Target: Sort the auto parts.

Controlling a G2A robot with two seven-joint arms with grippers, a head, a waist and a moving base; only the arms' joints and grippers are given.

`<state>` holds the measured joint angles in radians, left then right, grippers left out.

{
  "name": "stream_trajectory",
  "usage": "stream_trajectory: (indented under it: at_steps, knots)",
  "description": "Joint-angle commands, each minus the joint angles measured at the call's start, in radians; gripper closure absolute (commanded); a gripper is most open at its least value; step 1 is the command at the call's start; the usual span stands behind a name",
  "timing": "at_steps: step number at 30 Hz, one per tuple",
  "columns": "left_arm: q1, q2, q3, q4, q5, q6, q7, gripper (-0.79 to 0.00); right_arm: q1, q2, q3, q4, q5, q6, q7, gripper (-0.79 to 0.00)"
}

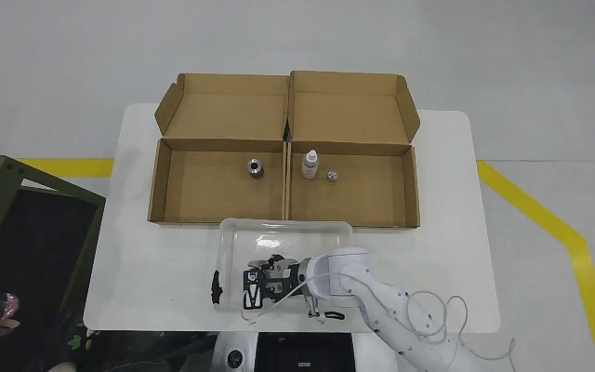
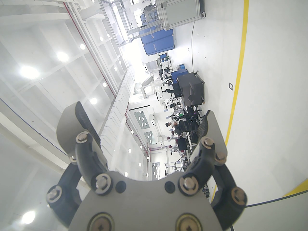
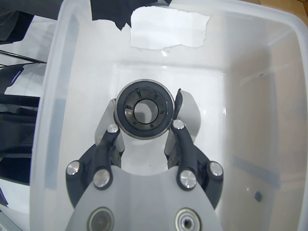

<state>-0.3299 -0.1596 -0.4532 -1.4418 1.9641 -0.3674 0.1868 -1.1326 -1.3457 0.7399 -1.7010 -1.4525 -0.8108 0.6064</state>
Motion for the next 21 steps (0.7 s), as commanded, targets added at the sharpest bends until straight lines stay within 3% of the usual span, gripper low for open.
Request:
stream_trajectory:
  at_steps: [1, 5, 21]
  knots:
    - [0.0, 0.0, 0.0, 0.0, 0.0, 0.0, 0.0, -0.785, 0.005, 0.0, -0.003, -0.002, 0.002, 0.0, -0.004, -0.191]
    - [0.0, 0.0, 0.0, 0.0, 0.0, 0.0, 0.0, -0.785, 0.014, 0.0, -0.007, -0.002, 0.009, 0.0, -0.015, -0.006]
    - [0.0, 0.0, 0.0, 0.0, 0.0, 0.0, 0.0, -0.785, 0.037, 0.012, 0.036, -0.058, 0.094, -0.026, -0.054, 0.0]
